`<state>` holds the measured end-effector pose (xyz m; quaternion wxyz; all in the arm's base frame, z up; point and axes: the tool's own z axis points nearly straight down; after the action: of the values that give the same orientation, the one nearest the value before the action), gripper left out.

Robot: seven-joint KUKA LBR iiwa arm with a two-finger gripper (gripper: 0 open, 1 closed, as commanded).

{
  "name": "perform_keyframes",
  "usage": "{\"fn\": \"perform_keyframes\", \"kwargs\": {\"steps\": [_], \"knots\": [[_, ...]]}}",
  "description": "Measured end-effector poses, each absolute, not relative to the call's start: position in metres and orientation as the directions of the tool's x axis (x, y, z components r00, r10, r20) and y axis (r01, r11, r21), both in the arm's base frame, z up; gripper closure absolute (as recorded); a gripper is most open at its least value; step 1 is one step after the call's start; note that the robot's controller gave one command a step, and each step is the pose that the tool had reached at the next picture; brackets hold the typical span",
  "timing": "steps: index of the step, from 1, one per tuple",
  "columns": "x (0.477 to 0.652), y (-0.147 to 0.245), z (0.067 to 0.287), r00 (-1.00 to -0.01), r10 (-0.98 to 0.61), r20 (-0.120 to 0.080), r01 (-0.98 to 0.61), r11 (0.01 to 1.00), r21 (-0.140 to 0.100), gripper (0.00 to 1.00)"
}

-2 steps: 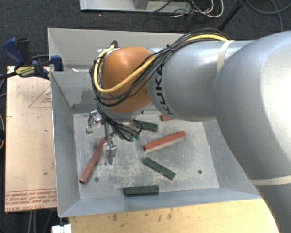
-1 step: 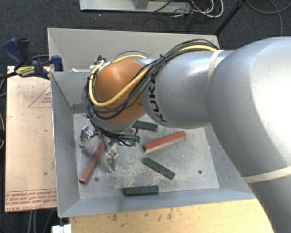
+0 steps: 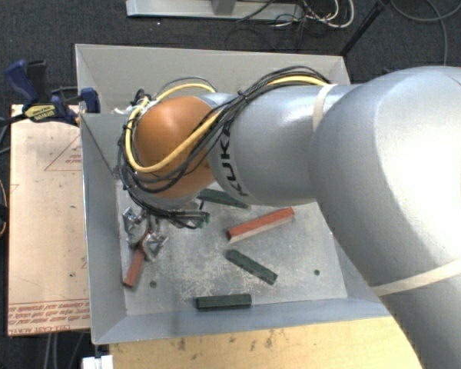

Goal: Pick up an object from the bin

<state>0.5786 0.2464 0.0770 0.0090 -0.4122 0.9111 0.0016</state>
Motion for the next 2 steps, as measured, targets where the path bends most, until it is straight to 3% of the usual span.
{"fn": "perform_keyframes", "kwargs": {"steps": [2], "knots": [[0.5774,0.2452,0.0798,-0.659,-0.752,-0.009,-0.752,0.66,-0.003,1.0]]}}
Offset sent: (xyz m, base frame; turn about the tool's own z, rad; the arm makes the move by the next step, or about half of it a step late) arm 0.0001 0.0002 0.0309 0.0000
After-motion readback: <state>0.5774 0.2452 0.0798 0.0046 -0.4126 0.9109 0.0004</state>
